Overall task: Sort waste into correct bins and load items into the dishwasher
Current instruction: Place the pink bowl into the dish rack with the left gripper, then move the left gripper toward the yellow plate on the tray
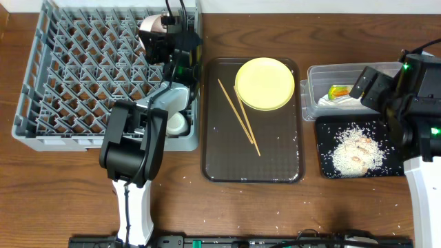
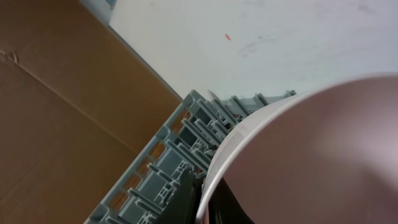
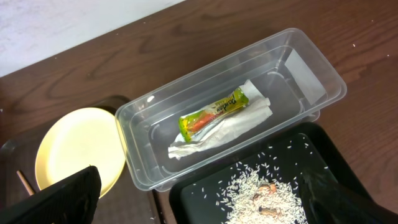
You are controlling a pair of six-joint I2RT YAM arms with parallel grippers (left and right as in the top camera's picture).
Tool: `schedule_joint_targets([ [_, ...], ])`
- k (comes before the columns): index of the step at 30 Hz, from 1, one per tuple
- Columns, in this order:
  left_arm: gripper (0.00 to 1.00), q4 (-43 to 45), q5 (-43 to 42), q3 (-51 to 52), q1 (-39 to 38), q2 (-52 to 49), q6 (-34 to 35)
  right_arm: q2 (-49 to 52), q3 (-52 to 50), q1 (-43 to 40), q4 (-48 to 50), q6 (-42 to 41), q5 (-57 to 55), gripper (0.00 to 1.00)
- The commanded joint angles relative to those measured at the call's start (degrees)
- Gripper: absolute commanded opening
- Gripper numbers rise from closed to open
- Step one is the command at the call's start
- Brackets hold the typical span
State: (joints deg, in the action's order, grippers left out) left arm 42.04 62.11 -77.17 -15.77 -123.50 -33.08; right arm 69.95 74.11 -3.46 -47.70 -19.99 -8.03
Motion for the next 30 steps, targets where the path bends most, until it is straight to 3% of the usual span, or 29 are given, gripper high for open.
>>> schedule_joint_targets([
  [1,0.07,-1.03,2.03,-0.39,-0.24,-0.70,-0.13,-0.13,0.79,-0.22,0.07,-0.57,-0.94,0.99],
  [8,0.08,-14.05,1.99,-0.39,-4.20,-0.70,0.90,-0.13,0.79,-0.22,0.07,-0.57,-0.94,0.99],
  [16,0.43,-16.48,1.99,-0.42,-7.50,-0.46,1.01,-0.13,0.79,-0.22,0.07,-0.57,-0.94,0.99],
  [28,0.64,-16.48,-6.62,-0.42,-9.33,3.02,1.92,-0.13,0.79,-0.22,0.07,-0.57,-0.94,0.99],
  [30,0.71,-16.50,-8.98,-0.59,-9.33,4.79,3.76,-0.13,0.79,-0.22,0.07,-0.57,-0.94,0.99],
])
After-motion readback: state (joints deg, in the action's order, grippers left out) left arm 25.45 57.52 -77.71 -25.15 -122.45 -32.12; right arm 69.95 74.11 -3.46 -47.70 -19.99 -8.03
